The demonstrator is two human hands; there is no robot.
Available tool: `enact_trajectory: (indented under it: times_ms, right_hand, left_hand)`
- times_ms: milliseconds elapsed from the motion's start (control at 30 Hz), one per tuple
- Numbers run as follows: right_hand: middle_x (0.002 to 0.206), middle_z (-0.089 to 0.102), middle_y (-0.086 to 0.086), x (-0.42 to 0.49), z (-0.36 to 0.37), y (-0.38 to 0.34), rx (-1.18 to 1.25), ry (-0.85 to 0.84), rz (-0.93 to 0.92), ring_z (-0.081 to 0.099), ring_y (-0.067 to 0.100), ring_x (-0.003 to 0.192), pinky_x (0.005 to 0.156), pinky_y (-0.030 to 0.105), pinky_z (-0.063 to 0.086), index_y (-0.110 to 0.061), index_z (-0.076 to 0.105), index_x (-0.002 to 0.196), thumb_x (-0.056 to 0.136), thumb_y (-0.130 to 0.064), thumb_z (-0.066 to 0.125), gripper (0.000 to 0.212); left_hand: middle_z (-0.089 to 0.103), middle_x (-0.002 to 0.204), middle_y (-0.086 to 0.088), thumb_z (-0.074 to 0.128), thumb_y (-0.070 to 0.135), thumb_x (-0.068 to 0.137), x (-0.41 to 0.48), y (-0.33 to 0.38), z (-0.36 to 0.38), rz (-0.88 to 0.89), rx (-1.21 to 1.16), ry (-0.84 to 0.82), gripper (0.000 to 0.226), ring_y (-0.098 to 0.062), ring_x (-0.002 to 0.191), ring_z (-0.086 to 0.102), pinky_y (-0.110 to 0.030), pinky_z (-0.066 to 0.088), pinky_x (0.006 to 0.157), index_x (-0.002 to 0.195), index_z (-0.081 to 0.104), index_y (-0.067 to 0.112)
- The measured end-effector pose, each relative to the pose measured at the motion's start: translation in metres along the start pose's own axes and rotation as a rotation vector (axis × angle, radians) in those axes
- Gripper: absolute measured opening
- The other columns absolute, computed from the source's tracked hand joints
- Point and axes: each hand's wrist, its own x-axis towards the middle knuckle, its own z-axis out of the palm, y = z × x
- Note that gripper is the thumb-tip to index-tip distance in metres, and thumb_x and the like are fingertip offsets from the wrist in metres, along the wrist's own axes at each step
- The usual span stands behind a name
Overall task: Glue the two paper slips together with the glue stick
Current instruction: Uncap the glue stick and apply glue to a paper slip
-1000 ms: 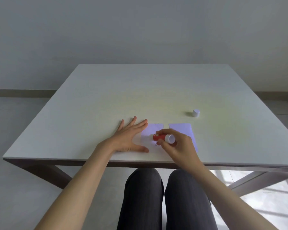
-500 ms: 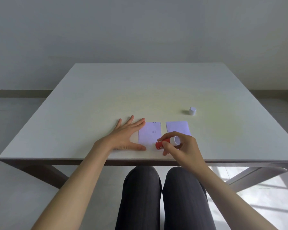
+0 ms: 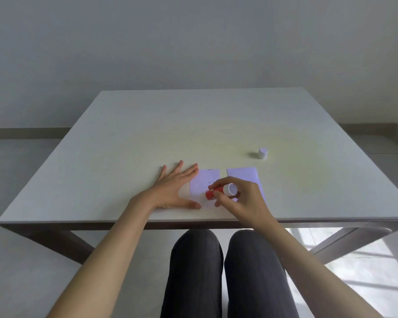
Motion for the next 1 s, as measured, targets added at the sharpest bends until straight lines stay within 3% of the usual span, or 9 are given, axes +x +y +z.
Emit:
enact_trajectory:
  times_ms: [100, 233, 367, 500, 667, 767, 833, 900, 1000]
  right_hand:
    - [0.076, 0.077, 0.005, 0.024, -0.006, 0.002, -0.013, 0.110, 0.047, 0.073, 0.018, 0.067, 0.073, 0.038, 0.059, -0.011, 0.069, 0.086, 0.082, -0.015, 0.065, 0.008]
    - [0.078, 0.075, 0.009, 0.041, -0.010, 0.005, -0.203, 0.256, 0.059, 0.068, 0.026, 0.072, 0.072, 0.037, 0.055, -0.014, 0.069, 0.092, 0.083, -0.022, 0.067, 0.013]
    - [0.079, 0.075, 0.008, 0.017, 0.010, -0.002, -0.243, 0.072, -0.119, 0.067, 0.021, 0.069, 0.071, 0.030, 0.054, -0.013, 0.069, 0.092, 0.081, -0.020, 0.067, 0.013]
    - [0.079, 0.075, 0.003, 0.007, 0.019, -0.007, -0.188, -0.056, -0.117, 0.069, 0.024, 0.073, 0.070, 0.029, 0.054, -0.017, 0.070, 0.091, 0.082, -0.023, 0.066, 0.012]
    - [0.063, 0.072, -0.012, 0.029, -0.003, 0.004, -0.103, 0.150, 0.076, 0.071, 0.004, 0.069, 0.069, 0.020, 0.054, -0.011, 0.069, 0.087, 0.081, -0.014, 0.064, 0.008]
    - [0.074, 0.075, 0.005, 0.034, -0.005, 0.008, -0.173, 0.261, 0.136, 0.070, 0.018, 0.076, 0.072, 0.028, 0.053, -0.009, 0.070, 0.088, 0.083, -0.014, 0.064, 0.009]
    - [0.080, 0.075, 0.007, 0.035, -0.005, 0.008, -0.199, 0.319, 0.136, 0.069, 0.022, 0.079, 0.072, 0.026, 0.050, -0.008, 0.069, 0.091, 0.084, -0.015, 0.064, 0.011]
    - [0.082, 0.073, 0.005, 0.031, -0.006, 0.006, -0.078, 0.366, 0.163, 0.071, 0.020, 0.079, 0.076, 0.025, 0.054, -0.008, 0.068, 0.096, 0.086, -0.015, 0.063, 0.013]
    - [0.088, 0.071, 0.012, 0.025, -0.012, -0.015, 0.639, 0.334, 0.255, 0.075, 0.024, 0.078, 0.075, 0.029, 0.061, -0.002, 0.062, 0.103, 0.090, -0.007, 0.059, 0.014]
  left_hand:
    - [-0.009, 0.157, 0.025, 0.057, 0.067, 0.073, -0.002, 0.000, -0.001, 0.004, -0.005, -0.002, 0.103, -0.008, 0.144, -0.021, -0.047, -0.018, 0.116, 0.151, 0.000, 0.032]
    - [-0.008, 0.158, 0.023, 0.058, 0.064, 0.076, -0.003, 0.001, -0.002, 0.004, -0.005, -0.005, 0.100, -0.008, 0.145, -0.021, -0.047, -0.018, 0.116, 0.151, 0.000, 0.032]
    - [-0.010, 0.157, 0.023, 0.057, 0.067, 0.074, -0.001, 0.002, 0.000, -0.002, 0.008, -0.004, 0.102, -0.008, 0.144, -0.020, -0.048, -0.017, 0.116, 0.151, -0.001, 0.031]
    - [-0.010, 0.158, 0.021, 0.055, 0.065, 0.076, 0.001, 0.003, 0.000, -0.017, 0.043, -0.003, 0.100, -0.011, 0.145, -0.019, -0.050, -0.015, 0.117, 0.151, -0.002, 0.029]
    - [-0.011, 0.157, 0.023, 0.056, 0.067, 0.075, -0.004, 0.001, 0.002, 0.000, 0.001, -0.014, 0.101, -0.008, 0.144, -0.021, -0.047, -0.018, 0.116, 0.151, -0.002, 0.032]
    - [-0.010, 0.158, 0.021, 0.056, 0.065, 0.076, -0.005, 0.000, 0.006, 0.004, -0.006, -0.010, 0.100, -0.009, 0.145, -0.020, -0.047, -0.018, 0.116, 0.151, -0.001, 0.031]
    - [-0.008, 0.158, 0.021, 0.056, 0.067, 0.075, -0.006, -0.001, 0.009, 0.001, 0.006, -0.003, 0.102, -0.009, 0.145, -0.020, -0.047, -0.017, 0.116, 0.151, -0.002, 0.032]
    - [-0.005, 0.159, 0.019, 0.056, 0.070, 0.070, -0.004, -0.001, 0.009, -0.009, -0.032, 0.010, 0.106, -0.008, 0.145, -0.020, -0.045, -0.017, 0.117, 0.150, -0.005, 0.034]
    - [-0.003, 0.159, 0.015, 0.057, 0.071, 0.068, -0.004, 0.001, -0.006, -0.016, -0.032, 0.092, 0.110, -0.008, 0.145, -0.019, -0.043, -0.016, 0.117, 0.147, -0.012, 0.038]
